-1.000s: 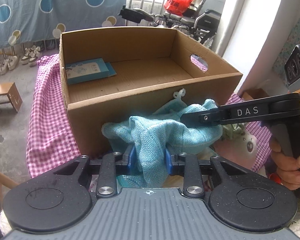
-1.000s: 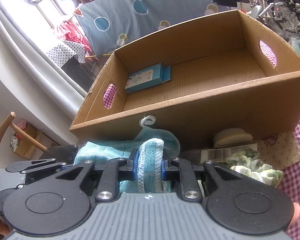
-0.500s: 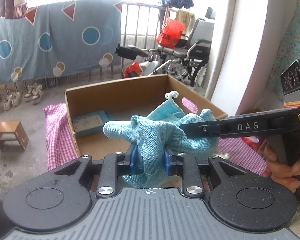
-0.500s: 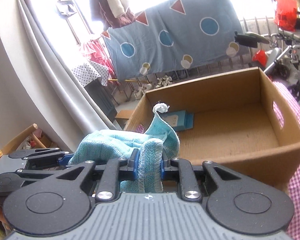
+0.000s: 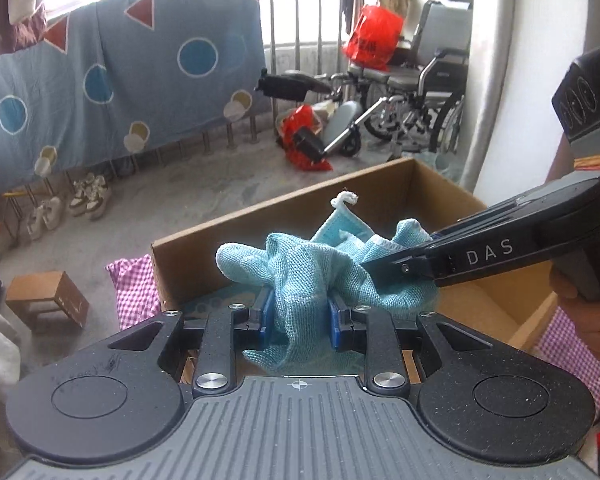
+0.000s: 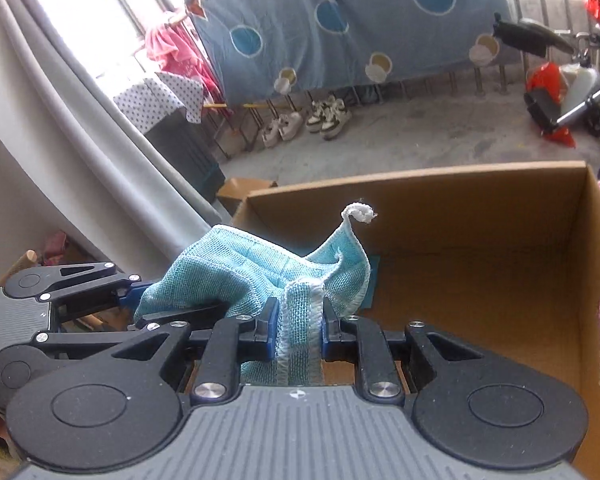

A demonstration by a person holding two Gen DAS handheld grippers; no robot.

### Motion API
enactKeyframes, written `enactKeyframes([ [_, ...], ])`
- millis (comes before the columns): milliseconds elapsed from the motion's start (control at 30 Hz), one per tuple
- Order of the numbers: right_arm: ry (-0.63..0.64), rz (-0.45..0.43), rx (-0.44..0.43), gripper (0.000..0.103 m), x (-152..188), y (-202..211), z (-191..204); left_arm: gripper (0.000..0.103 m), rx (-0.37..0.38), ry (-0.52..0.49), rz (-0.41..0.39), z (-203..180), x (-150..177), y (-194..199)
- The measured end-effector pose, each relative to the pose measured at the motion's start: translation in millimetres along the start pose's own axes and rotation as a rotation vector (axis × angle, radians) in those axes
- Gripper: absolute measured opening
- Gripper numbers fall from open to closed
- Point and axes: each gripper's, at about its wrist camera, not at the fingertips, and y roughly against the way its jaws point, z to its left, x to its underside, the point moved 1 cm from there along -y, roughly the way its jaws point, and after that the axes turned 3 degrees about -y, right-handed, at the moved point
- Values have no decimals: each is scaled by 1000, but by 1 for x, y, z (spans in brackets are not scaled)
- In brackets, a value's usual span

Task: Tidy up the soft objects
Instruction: 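Carry the teal towel into the cardboard box and release it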

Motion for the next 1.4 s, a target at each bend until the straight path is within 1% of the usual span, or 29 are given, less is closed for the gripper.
enactKeyframes([
  [133, -46, 129, 5, 21, -7, -47, -22, 25, -20, -9, 98, 10, 8, -42],
  [267, -67, 250, 15, 21, -8, -84, -34, 26, -32, -15, 195, 18, 16, -64],
  [300, -79, 278, 14, 21, -6, -92, -36, 28, -37, -20, 215, 19, 18, -67],
  [400, -115, 346, 11, 22, -3, -109, -42, 40, -62, -46, 255, 18, 23, -68],
  [433, -127, 358, 11, 23, -1, -112, -44, 47, -73, -58, 263, 17, 24, -66],
  [467, -141, 370, 15, 24, 1, -114, -45, 53, -83, -67, 260, 17, 23, -65],
  [500, -152, 386, 13, 24, 2, -116, -46, 63, -92, -74, 257, 17, 23, -63],
  [533, -169, 395, 14, 25, 3, -116, -48, 68, -102, -78, 250, 16, 21, -60],
  [600, -199, 401, 16, 31, 3, -112, -50, 69, -109, -78, 219, 16, 19, -48],
  [667, -222, 384, 19, 53, 1, -102, -51, 72, -112, -70, 189, 17, 16, -34],
  [700, -224, 365, 22, 56, -1, -93, -50, 74, -112, -62, 176, 18, 16, -26],
  [733, -219, 345, 24, 56, -3, -83, -48, 78, -115, -47, 158, 21, 13, -18],
  [800, -216, 315, 23, 56, -11, -67, -45, 83, -119, -14, 122, 25, 13, 1],
  [900, -204, 297, -11, 56, -20, -50, -32, 91, -120, 67, 62, 34, 17, 34],
  [933, -202, 310, -28, 56, -18, -47, -26, 95, -117, 98, 37, 39, 19, 46],
  [1000, -202, 363, -66, 56, -12, -50, -15, 96, -125, 146, -3, 44, 28, 65],
  [1067, -211, 451, -92, 56, 1, -62, -2, 96, -140, 191, -31, 49, 40, 80],
  [1133, -221, 558, -99, 56, 15, -83, 7, 96, -149, 229, -40, 52, 52, 88],
  [1200, -206, 621, -74, 56, 24, -103, 13, 96, -161, 265, -42, 56, 64, 92],
  [1300, -196, 693, -11, 56, 33, -133, 15, 96, -177, 314, -36, 61, 81, 93],
  [1367, -202, 713, 23, 56, 34, -148, 15, 96, -185, 335, -21, 65, 92, 91],
  [1400, -207, 713, 24, 55, 31, -154, 16, 96, -187, 342, -15, 67, 96, 89],
])
